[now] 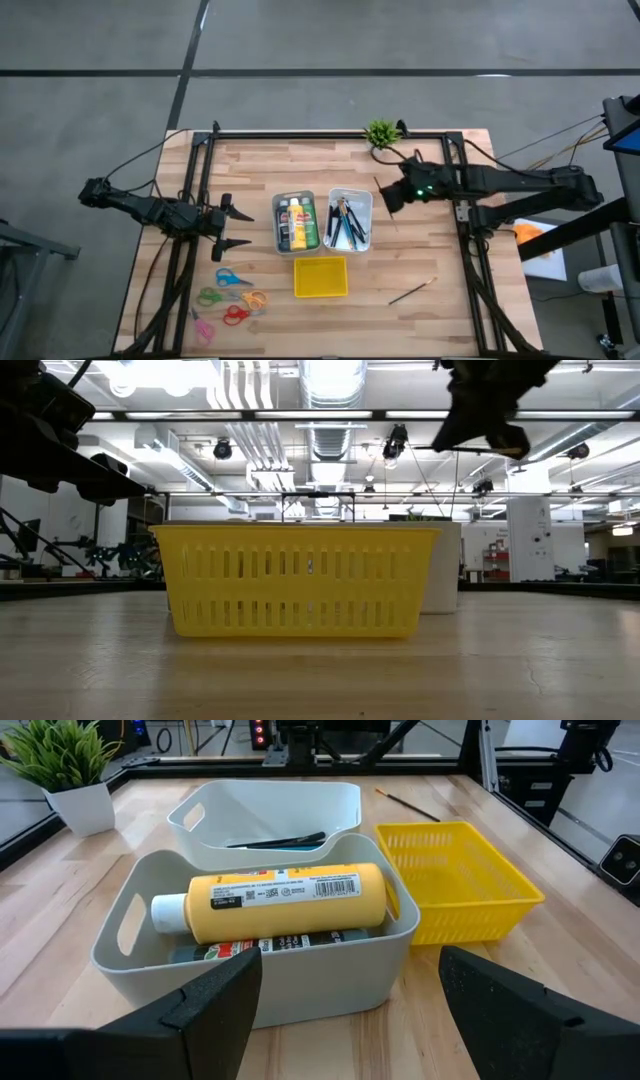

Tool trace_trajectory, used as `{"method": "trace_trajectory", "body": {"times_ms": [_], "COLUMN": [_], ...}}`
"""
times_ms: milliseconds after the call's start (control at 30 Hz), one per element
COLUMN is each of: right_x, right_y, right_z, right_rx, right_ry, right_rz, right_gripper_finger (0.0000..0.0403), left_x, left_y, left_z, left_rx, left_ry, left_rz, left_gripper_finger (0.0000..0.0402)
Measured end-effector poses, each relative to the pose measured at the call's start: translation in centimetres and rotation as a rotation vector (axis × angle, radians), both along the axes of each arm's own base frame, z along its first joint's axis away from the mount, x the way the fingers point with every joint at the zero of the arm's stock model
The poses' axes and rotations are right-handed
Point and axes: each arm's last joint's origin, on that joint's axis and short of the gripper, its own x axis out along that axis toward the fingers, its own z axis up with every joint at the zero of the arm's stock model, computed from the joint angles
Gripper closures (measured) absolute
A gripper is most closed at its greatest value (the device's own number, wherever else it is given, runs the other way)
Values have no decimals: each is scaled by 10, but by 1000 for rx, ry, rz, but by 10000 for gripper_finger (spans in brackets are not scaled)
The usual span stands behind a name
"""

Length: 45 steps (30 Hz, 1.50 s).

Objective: Pick & Place Paint Supplies
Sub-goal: Put the gold paint brush into the white bin

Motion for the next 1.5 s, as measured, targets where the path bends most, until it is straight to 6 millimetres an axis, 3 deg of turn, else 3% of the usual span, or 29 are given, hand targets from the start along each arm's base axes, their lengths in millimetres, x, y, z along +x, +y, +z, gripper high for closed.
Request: {"method": "trace_trajectory", "body": {"times_ms": [233, 500, 733, 1100, 1500], "right_x": [46, 96, 126, 148, 152], "right_y": [-9, -14, -16, -18, -24], "right_z": [-8, -37, -61, -102, -107], "right_rx": [-10, -24, -10, 93, 115], "right_ry": [106, 289, 406, 497, 477], "right_rz": [-7, 60, 77, 70, 44], "right_gripper_finger": [392, 392, 392, 392, 389], "left_x": [0, 0, 0, 0, 0], "left_y": [0, 0, 0, 0, 0], "left_z": [0, 0, 0, 0, 0], "left_rx": [0, 0, 0, 0, 0], "left_ry": [0, 0, 0, 0, 0], "left_rz": [0, 0, 0, 0, 0], "left_gripper_finger": [96, 96, 96, 96, 96]}}
